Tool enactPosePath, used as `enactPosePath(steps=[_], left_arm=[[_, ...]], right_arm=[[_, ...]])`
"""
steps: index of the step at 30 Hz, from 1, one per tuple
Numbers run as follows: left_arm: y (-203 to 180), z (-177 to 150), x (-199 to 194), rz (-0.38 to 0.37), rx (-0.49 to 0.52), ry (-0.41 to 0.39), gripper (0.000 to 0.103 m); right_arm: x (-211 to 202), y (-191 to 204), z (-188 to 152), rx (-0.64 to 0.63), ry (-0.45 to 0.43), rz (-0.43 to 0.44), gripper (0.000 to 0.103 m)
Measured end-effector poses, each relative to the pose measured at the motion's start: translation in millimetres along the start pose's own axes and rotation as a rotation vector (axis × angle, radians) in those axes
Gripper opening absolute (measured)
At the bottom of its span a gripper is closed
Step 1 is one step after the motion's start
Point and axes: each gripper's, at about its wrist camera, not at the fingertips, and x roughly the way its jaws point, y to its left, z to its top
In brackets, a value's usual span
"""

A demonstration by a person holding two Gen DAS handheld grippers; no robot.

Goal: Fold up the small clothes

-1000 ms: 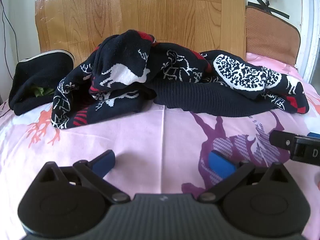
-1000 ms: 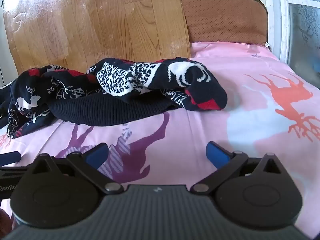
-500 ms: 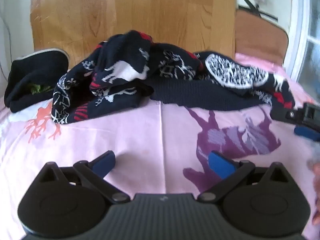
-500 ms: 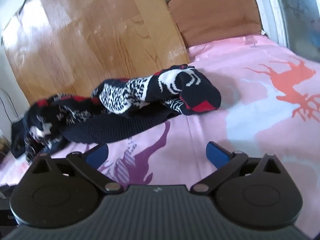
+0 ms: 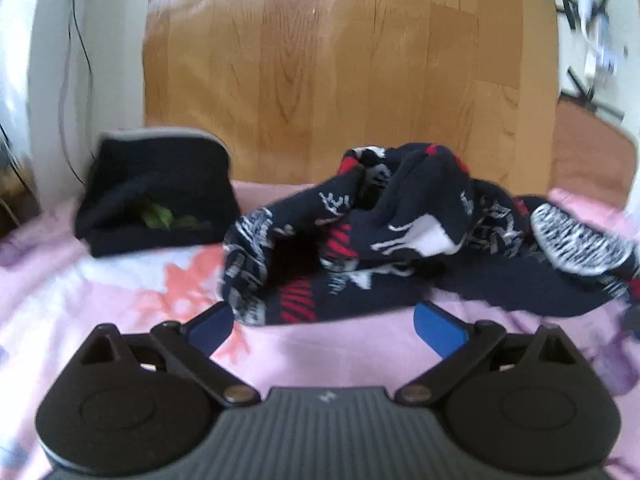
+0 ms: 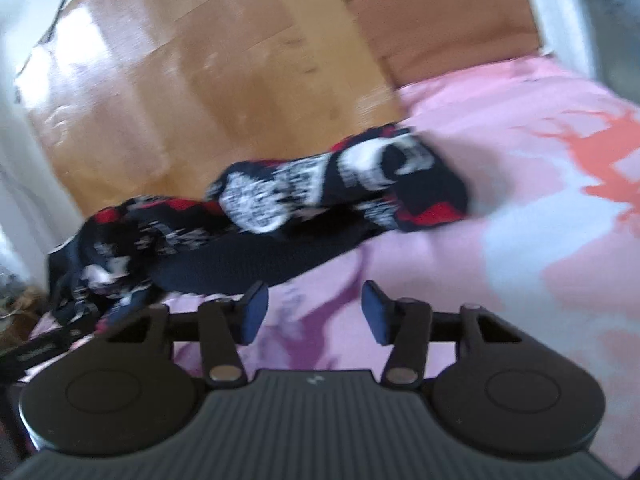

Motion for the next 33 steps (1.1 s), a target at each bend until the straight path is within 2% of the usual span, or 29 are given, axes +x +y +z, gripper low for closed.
enactPosePath(steps=[4,6,7,8,12,13,14,15,16,19,21,23,25,28,29,31,33], left_arm=[[5.9,-2.4,-6.0,-0.016,-0.042,-0.055,0.100],[5.9,-3.7,-6.8,-0.018,-0.045,-0.056,0.100],[5.9,-3.3,-6.2,-0.021,-0.045,-0.053,0.100],[6.0,-2.7,-5.6,-0.023,-0.046,-0.051,0.100],[11.3,-1.9,-3.7,-0.025,-0.069,-0.049,0.101],[13.4,-2.0,-4.0,-0.023,-0.081,-0.048,0.101],[15.3,-1.8,-3.8,-0.022,-0.092,-0.048,0.101],[17.7,-1.9,-4.2,-0.023,-0.103,-0.049,0.101],[21.3,-1.3,-4.4,-0.023,-0.119,-0.052,0.101],[34.6,0.9,-8.1,-0.026,-0.178,-0.083,0.101],[45.9,5.2,-11.4,-0.032,-0.217,-0.096,0.101],[59.8,13.0,-18.4,-0.044,-0.245,-0.112,0.101],[75.6,24.4,-28.7,-0.046,-0.253,-0.136,0.103],[93.2,45.1,-38.1,-0.074,-0.241,-0.151,0.103],[95.5,52.4,-37.9,-0.077,-0.231,-0.149,0.103],[94.2,67.9,-31.8,-0.091,-0.202,-0.135,0.103],[87.3,78.6,-22.6,-0.107,-0.173,-0.106,0.103]], right_arm=[[21.9,14.5,9.2,-0.028,0.049,0.078,0.055],[41.2,18.2,14.2,0.003,0.109,0.109,0.064],[48.9,18.7,16.7,0.031,0.127,0.121,0.074],[55.6,24.1,17.6,0.059,0.104,0.134,0.082],[84.4,44.0,24.0,0.029,0.072,0.098,0.086],[90.4,48.4,26.8,0.006,0.076,0.083,0.078],[96.3,54.2,28.3,-0.033,0.080,0.058,0.045],[99.3,57.0,28.9,-0.075,0.090,0.031,0.027],[101.8,57.6,30.0,-0.111,0.107,0.023,0.015],[73.2,51.7,36.2,-0.083,0.088,0.083,0.012],[37.3,47.0,44.3,-0.070,0.070,0.172,0.011],[-8.2,42.1,47.0,-0.083,0.069,0.305,0.011],[-50.4,41.0,41.8,-0.150,0.077,0.441,0.011],[-112.9,30.2,21.2,-0.300,0.159,0.728,0.012],[-124.9,27.6,17.6,-0.337,0.162,0.725,0.012],[-134.2,14.9,21.6,-0.352,0.169,0.653,0.013],[-134.6,-9.6,36.6,-0.278,0.095,0.544,0.022]])
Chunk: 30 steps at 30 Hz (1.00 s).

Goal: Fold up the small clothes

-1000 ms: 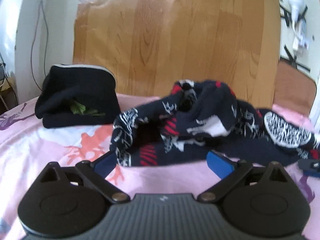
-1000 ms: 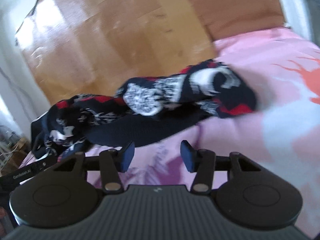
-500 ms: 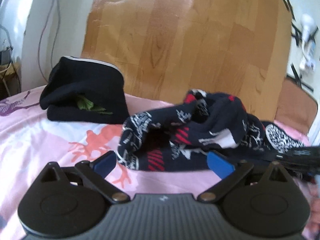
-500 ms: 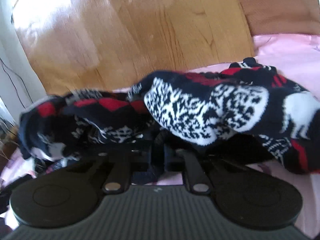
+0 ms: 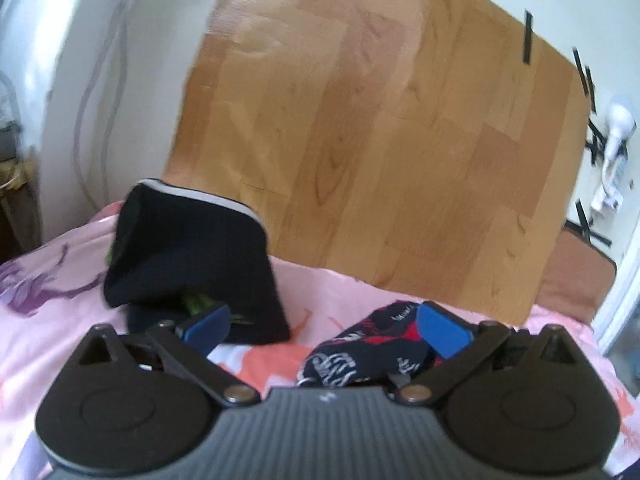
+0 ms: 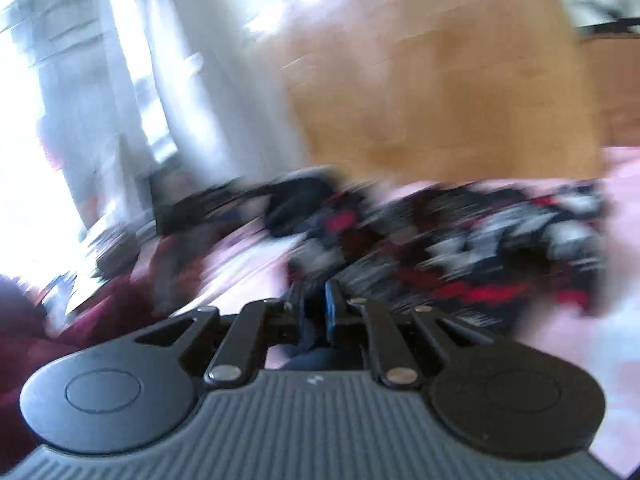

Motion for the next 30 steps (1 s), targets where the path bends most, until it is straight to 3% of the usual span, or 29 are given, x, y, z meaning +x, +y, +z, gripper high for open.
enactPosePath(steps=[2,4,6,9,10,11,13,14,18,20,21,23,27,28,30], left_arm=[[-9.4,2.6,13.7,-0.013,0.007,0.044,0.103],[-16.0,-0.7,28.0,-0.037,-0.003,0.116,0.103],[-24.3,-11.3,36.0,-0.075,-0.011,0.180,0.103],[-38.9,-30.2,47.3,-0.103,0.029,0.260,0.103],[-45.3,-37.1,50.2,-0.097,0.054,0.280,0.102],[-49.7,-42.6,52.3,-0.087,0.075,0.293,0.099],[-57.9,-49.0,57.0,-0.064,0.113,0.328,0.085],[-58.9,-49.5,56.3,-0.069,0.128,0.341,0.086],[-52.2,-26.5,32.8,-0.095,0.189,0.259,0.099],[-47.2,-4.4,24.8,-0.091,0.209,0.190,0.103],[-46.3,7.0,26.6,-0.086,0.212,0.169,0.103],[-46.8,29.5,40.7,-0.069,0.220,0.158,0.103],[-70.3,53.3,102.3,-0.043,0.333,0.194,0.102],[-80.1,53.5,124.0,-0.044,0.379,0.225,0.101],[-102.0,44.1,160.3,-0.040,0.476,0.274,0.097]], right_arm=[[-10.1,-30.2,11.8,0.090,-0.112,-0.143,0.060],[-10.8,-59.2,19.0,0.150,-0.195,-0.300,0.076],[6.0,-89.8,23.0,0.183,-0.177,-0.421,0.086],[31.5,-128.9,13.0,0.289,-0.088,-0.482,0.086],[36.3,-139.3,7.7,0.319,-0.045,-0.478,0.068],[44.0,-145.2,4.2,0.332,-0.001,-0.474,0.011],[49.4,-143.3,5.8,0.322,0.027,-0.499,0.013],[44.4,-139.0,12.3,0.276,0.005,-0.532,0.013],[-11.6,-109.9,51.9,0.052,-0.143,-0.770,0.013],[-29.5,-109.9,61.3,-0.035,-0.099,-0.854,0.020],[-38.0,-112.8,62.5,-0.050,-0.057,-0.859,0.026],[-54.2,-125.1,63.6,-0.008,-0.025,-0.824,0.057],[-62.8,-134.6,81.4,0.070,-0.132,-0.711,0.057],[-54.6,-134.8,90.8,0.080,-0.168,-0.686,0.058],[-19.5,-140.5,110.7,0.084,-0.161,-0.630,0.059]])
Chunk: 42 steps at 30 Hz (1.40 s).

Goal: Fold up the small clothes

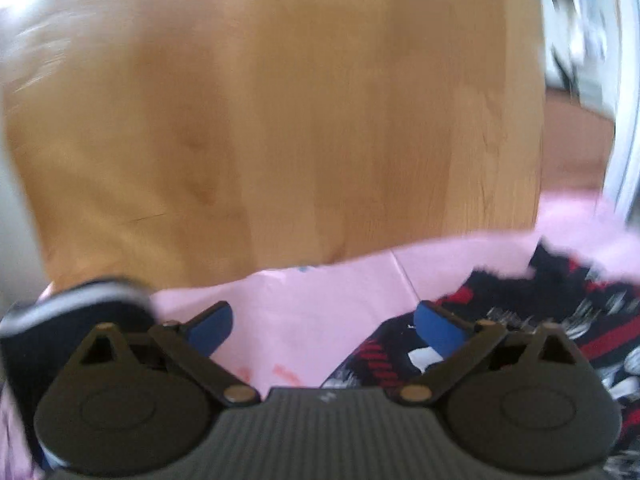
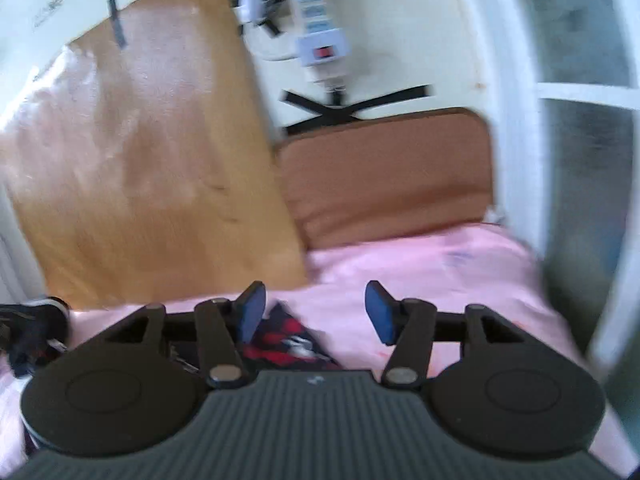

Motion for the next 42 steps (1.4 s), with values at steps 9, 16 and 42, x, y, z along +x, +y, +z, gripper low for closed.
enactPosePath(steps=[9,16,42], left_arm=[[-53.8,-24.5,85.7,-0.087,0.149,0.201,0.034],[-41.6,-39.5,18.5,-0.088,0.115,0.022,0.012],[23.0,-134.1,-66.5,-0.197,-0.309,0.010,0.066]], right_arm=[[151.6,90.7,-43.7,-0.357,0.252,0.107,0.060],[169.0,107.4,-57.4,-0.401,0.308,0.146,0.010],[139.1,-70.8,-3.7,0.132,0.256,-0.100,0.041]])
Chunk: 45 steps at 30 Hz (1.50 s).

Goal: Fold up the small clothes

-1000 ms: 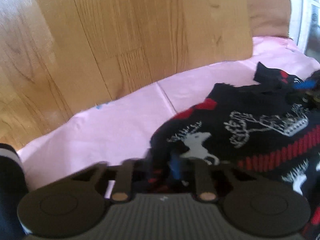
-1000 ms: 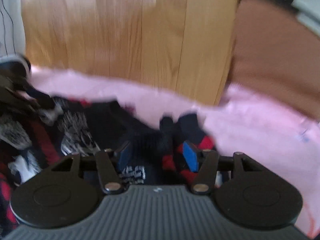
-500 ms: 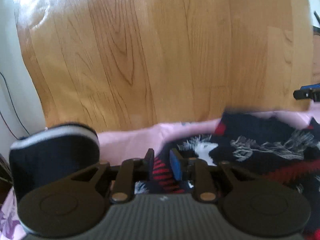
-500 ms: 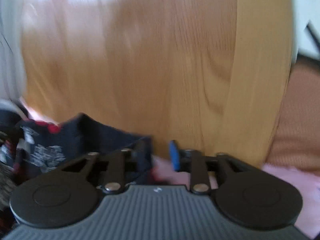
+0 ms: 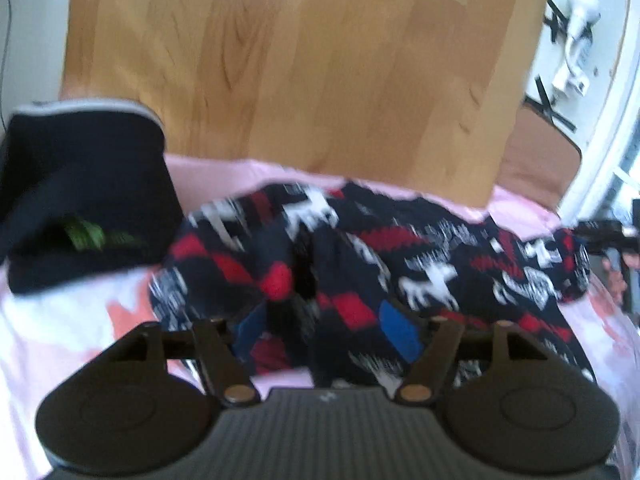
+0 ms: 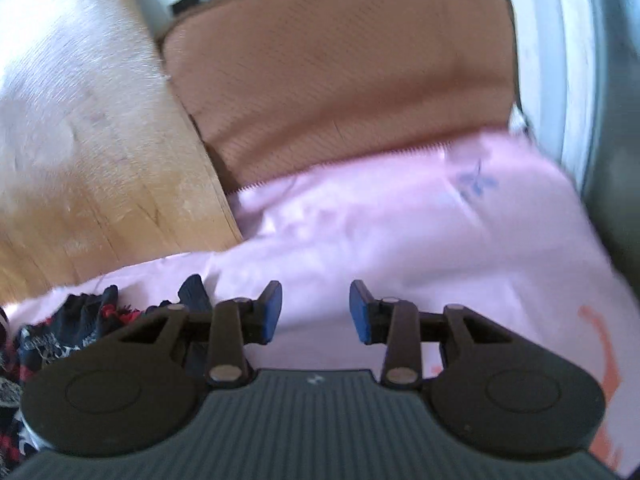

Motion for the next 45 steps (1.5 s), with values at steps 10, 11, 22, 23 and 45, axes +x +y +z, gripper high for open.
enactPosePath(steps=[10,11,22,23,45], left_arm=[[-15.7,-31.8,8.0,0.034,-0.013,0.063,0.069],[-14.6,-32.1,6.2,0.036,-0.014,0.062,0.070],[-5.1,-34.5,1.4,0.033,-0.046,0.042,0.071],[-5.6,-34.8,1.3,0.032,-0.046,0.039,0.071],[27.6,-56.6,-79.3,0.067,-0.132,-0.101,0.072]], right_arm=[[63.4,110.5,-19.3,-0.333,0.149,0.065,0.037],[65.2,118.3,-20.8,-0.355,0.145,0.045,0.027],[-18.7,37.1,22.0,-0.028,-0.168,-0.096,0.006],[-34.1,22.3,26.9,-0.001,-0.218,-0.165,0.006],[-123.0,173.1,-76.2,-0.337,-0.041,0.282,0.047]])
